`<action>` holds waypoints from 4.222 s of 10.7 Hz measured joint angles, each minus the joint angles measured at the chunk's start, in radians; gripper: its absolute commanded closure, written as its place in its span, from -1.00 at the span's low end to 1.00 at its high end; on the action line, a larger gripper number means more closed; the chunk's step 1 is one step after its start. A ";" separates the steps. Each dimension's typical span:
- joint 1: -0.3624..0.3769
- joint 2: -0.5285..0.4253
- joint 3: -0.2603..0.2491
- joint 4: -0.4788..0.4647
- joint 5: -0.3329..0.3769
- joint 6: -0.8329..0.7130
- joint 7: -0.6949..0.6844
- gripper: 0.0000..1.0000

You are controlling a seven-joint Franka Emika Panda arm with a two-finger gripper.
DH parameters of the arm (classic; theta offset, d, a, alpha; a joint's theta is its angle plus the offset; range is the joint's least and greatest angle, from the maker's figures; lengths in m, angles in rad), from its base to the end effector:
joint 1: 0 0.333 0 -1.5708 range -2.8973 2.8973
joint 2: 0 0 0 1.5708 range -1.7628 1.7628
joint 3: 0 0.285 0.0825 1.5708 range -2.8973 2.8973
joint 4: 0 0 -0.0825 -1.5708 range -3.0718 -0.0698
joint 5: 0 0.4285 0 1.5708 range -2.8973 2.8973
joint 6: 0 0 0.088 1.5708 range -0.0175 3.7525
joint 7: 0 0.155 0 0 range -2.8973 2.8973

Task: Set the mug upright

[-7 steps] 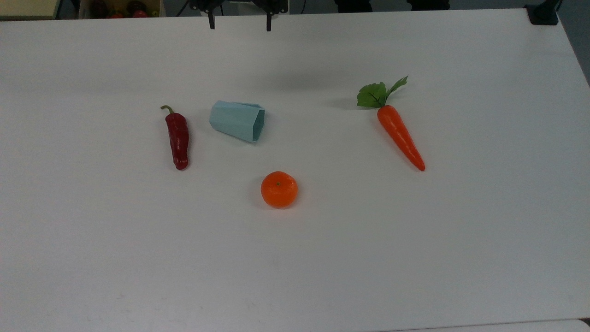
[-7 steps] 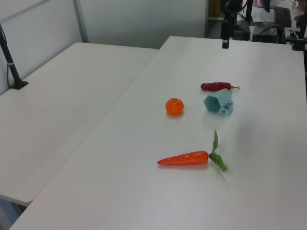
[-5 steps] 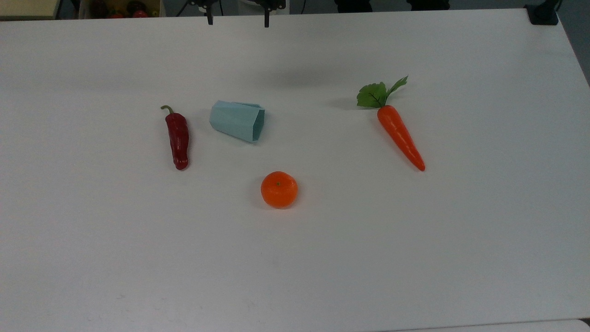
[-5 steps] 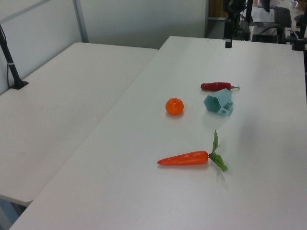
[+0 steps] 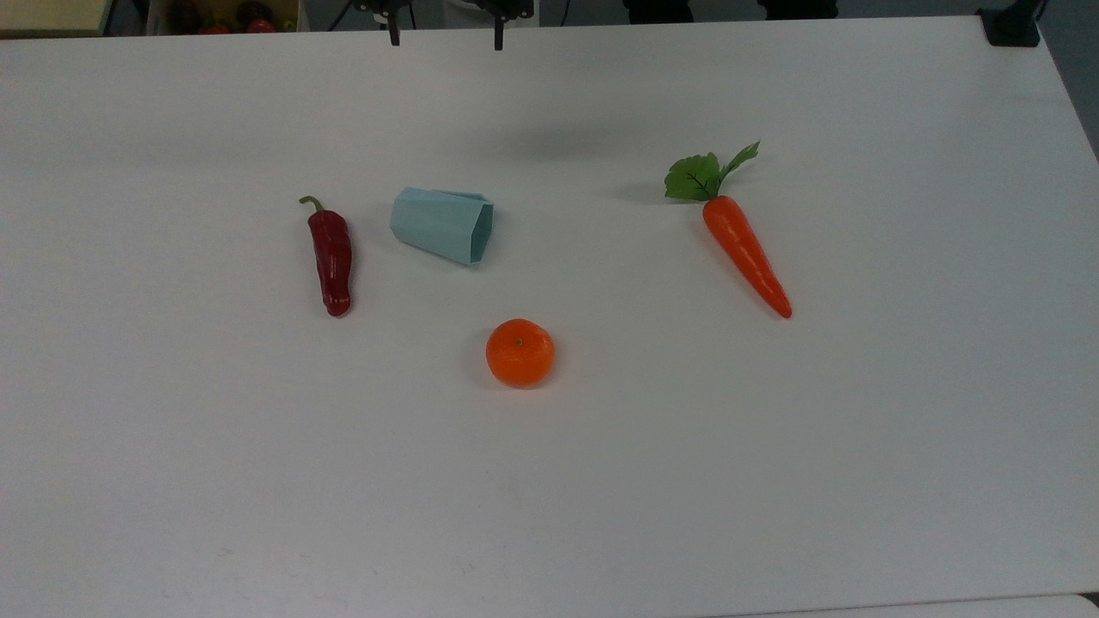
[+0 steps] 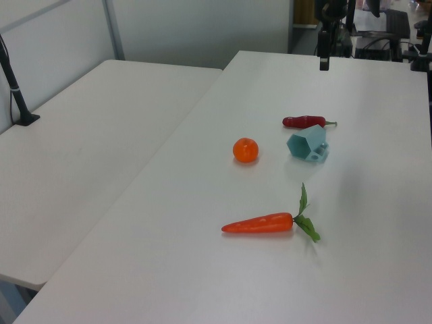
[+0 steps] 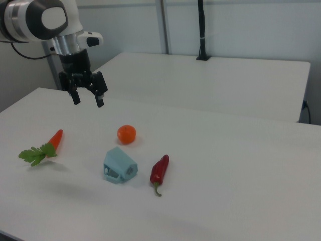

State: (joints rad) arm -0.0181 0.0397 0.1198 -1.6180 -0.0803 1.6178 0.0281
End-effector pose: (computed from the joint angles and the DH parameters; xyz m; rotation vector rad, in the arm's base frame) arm 0.6077 0.0490 0.5017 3.0610 0.1209 -0.0530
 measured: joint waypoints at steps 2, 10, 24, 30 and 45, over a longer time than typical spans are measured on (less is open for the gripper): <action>0.035 0.017 0.002 -0.014 -0.068 -0.008 0.003 -1.00; 0.177 0.257 0.006 -0.007 -0.347 -0.025 0.298 -1.00; 0.247 0.522 0.005 0.034 -0.705 -0.085 0.741 0.86; 0.237 0.478 0.001 0.051 -0.686 -0.135 0.553 0.96; 0.120 0.390 0.002 -0.014 -0.120 0.327 -0.222 -1.00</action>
State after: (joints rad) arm 0.1024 0.4296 0.1219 -1.6317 -0.2007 1.9449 -0.1942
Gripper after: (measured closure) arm 0.471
